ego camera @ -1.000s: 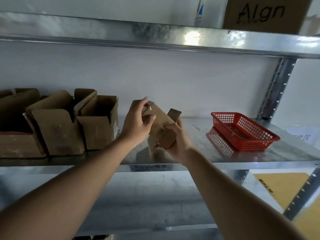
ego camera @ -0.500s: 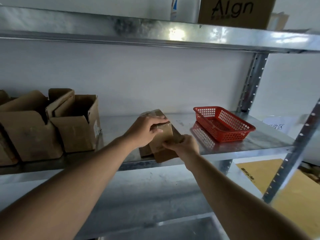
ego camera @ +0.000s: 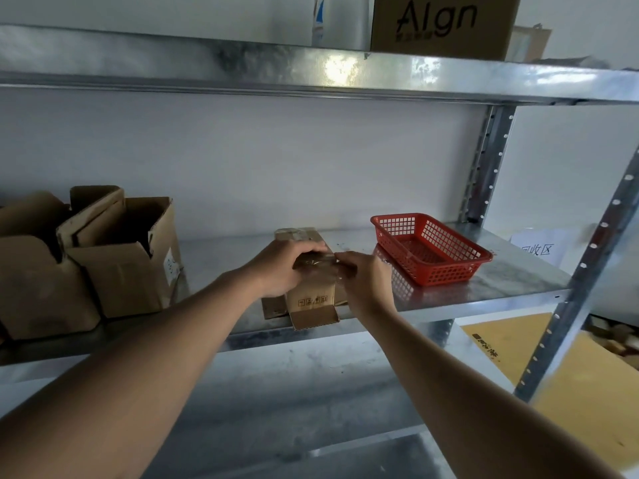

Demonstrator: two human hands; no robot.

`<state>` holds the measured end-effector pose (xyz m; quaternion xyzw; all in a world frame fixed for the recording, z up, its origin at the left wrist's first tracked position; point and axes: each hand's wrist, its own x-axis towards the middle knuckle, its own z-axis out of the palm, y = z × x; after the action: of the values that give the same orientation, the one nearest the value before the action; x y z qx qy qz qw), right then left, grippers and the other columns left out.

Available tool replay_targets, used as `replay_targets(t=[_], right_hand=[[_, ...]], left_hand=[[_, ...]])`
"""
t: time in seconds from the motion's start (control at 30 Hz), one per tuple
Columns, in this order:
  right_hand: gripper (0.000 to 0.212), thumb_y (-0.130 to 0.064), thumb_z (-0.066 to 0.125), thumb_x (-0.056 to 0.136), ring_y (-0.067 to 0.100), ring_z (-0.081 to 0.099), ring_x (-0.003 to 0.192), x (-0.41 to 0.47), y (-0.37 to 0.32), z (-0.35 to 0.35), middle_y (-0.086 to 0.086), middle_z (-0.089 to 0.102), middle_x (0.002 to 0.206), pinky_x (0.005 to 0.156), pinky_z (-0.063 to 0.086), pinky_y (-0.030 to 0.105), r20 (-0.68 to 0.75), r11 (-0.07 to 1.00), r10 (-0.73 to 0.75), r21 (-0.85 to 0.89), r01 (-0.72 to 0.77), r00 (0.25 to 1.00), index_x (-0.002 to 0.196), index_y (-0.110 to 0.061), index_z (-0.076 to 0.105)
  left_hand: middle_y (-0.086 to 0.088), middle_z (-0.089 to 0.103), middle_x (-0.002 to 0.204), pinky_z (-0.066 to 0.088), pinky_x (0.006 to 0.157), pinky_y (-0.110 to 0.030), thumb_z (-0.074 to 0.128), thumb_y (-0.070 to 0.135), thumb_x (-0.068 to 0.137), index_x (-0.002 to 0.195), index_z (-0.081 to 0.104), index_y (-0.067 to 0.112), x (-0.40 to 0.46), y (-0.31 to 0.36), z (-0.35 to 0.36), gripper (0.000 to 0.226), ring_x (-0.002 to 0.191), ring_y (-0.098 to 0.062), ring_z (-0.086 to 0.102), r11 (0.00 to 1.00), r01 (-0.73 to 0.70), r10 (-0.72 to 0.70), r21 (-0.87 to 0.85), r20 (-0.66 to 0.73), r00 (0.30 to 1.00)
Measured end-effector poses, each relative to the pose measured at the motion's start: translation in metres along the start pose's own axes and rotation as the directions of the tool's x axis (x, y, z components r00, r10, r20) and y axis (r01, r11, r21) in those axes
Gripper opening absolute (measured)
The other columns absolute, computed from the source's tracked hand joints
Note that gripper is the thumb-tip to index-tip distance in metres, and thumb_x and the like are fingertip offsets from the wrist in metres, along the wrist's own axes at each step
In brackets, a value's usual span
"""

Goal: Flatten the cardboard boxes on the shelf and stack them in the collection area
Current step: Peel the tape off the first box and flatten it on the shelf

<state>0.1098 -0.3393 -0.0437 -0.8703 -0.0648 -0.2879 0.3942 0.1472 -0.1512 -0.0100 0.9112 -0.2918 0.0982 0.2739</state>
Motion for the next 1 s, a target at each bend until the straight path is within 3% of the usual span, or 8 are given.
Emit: replay_targets(t=[0.2, 0.33, 0.5, 0.6, 0.7, 0.8, 0.9, 1.0], right_hand=[[0.014, -0.008, 0.075, 0.091, 0.011, 0.074, 0.076, 0.019, 0.007, -0.009, -0.003, 0.080, 0.086, 0.078, 0.063, 0.035, 0.006, 0.992, 0.040, 0.118, -0.040, 0.999, 0.099, -0.015, 0.083], [0.020, -0.010, 0.080, 0.085, 0.003, 0.071, 0.083, 0.029, 0.013, -0.012, -0.008, 0.080, 0.094, 0.082, 0.060, 0.025, 0.076, 0.979, 0.111, 0.165, -0.122, 0.991, 0.103, -0.020, 0.083], [0.030, 0.000, 0.079, 0.085, 0.009, 0.075, 0.081, 0.040, 0.022, -0.011, -0.010, 0.077, 0.086, 0.078, 0.065, 0.034, 0.187, 0.842, 0.289, 0.416, -0.343, 0.939, 0.088, -0.030, 0.079], [0.043, 0.007, 0.073, 0.087, 0.012, 0.076, 0.085, 0.048, 0.027, -0.011, -0.004, 0.079, 0.089, 0.079, 0.064, 0.032, 0.239, 0.831, 0.270, 0.432, -0.351, 0.933, 0.084, -0.036, 0.075], [0.041, 0.003, 0.071, 0.091, 0.011, 0.073, 0.081, 0.054, 0.028, -0.011, -0.004, 0.076, 0.090, 0.067, 0.060, 0.022, 0.263, 0.880, 0.204, 0.373, -0.294, 0.943, 0.085, -0.038, 0.072], [0.040, 0.002, 0.064, 0.092, 0.012, 0.071, 0.075, 0.058, 0.029, -0.012, -0.008, 0.074, 0.087, 0.060, 0.058, 0.025, 0.265, 0.934, 0.140, 0.284, -0.216, 0.954, 0.095, -0.037, 0.075], [0.043, 0.005, 0.059, 0.089, 0.014, 0.070, 0.079, 0.061, 0.030, -0.014, -0.007, 0.073, 0.086, 0.063, 0.055, 0.026, 0.307, 0.949, 0.105, 0.255, -0.188, 0.946, 0.110, -0.028, 0.076], [0.040, 0.008, 0.058, 0.091, 0.022, 0.072, 0.086, 0.062, 0.031, -0.018, 0.002, 0.075, 0.091, 0.072, 0.061, 0.034, 0.360, 0.901, 0.143, 0.338, -0.272, 0.922, 0.104, -0.027, 0.073]], left_hand=[[0.011, 0.050, 0.155, 0.029, 0.111, -0.011, 0.070, 0.017, 0.099, 0.145, 0.059, 0.028, 0.007, -0.005, 0.006, 0.049, 0.142, -0.006, 0.043, 1.000, 0.019, -0.019, -0.020, -0.007, 1.000], [0.018, 0.053, 0.150, 0.028, 0.102, 0.001, 0.074, 0.022, 0.096, 0.142, 0.062, 0.032, 0.014, -0.009, 0.011, 0.048, 0.134, 0.004, 0.045, 0.997, 0.038, -0.039, -0.062, -0.018, 0.999], [0.020, 0.053, 0.150, 0.032, 0.118, -0.019, 0.072, 0.018, 0.097, 0.143, 0.062, 0.029, 0.020, -0.010, 0.013, 0.048, 0.141, 0.000, 0.044, 0.995, 0.054, -0.056, -0.086, -0.023, 0.998], [0.021, 0.053, 0.150, 0.034, 0.116, -0.018, 0.071, 0.017, 0.098, 0.142, 0.062, 0.030, 0.021, -0.009, 0.016, 0.047, 0.140, -0.001, 0.045, 0.997, 0.057, -0.059, -0.055, -0.036, 0.998], [0.019, 0.058, 0.146, 0.042, 0.114, -0.023, 0.073, 0.021, 0.097, 0.140, 0.064, 0.033, 0.021, -0.008, 0.018, 0.046, 0.134, -0.001, 0.052, 0.998, 0.043, -0.046, -0.047, -0.049, 0.998], [0.016, 0.057, 0.148, 0.045, 0.113, -0.031, 0.073, 0.023, 0.097, 0.142, 0.059, 0.042, 0.021, -0.008, 0.019, 0.051, 0.136, -0.006, 0.053, 0.998, 0.064, -0.064, -0.004, -0.050, 0.997], [0.016, 0.055, 0.150, 0.046, 0.113, -0.030, 0.075, 0.025, 0.096, 0.144, 0.055, 0.047, 0.020, -0.005, 0.023, 0.056, 0.137, -0.007, 0.051, 0.997, 0.074, -0.072, 0.033, -0.067, 0.995], [0.019, 0.056, 0.148, 0.042, 0.114, -0.024, 0.077, 0.033, 0.092, 0.143, 0.056, 0.044, 0.019, -0.001, 0.027, 0.056, 0.136, -0.003, 0.051, 0.998, 0.050, -0.046, 0.041, -0.092, 0.995]])
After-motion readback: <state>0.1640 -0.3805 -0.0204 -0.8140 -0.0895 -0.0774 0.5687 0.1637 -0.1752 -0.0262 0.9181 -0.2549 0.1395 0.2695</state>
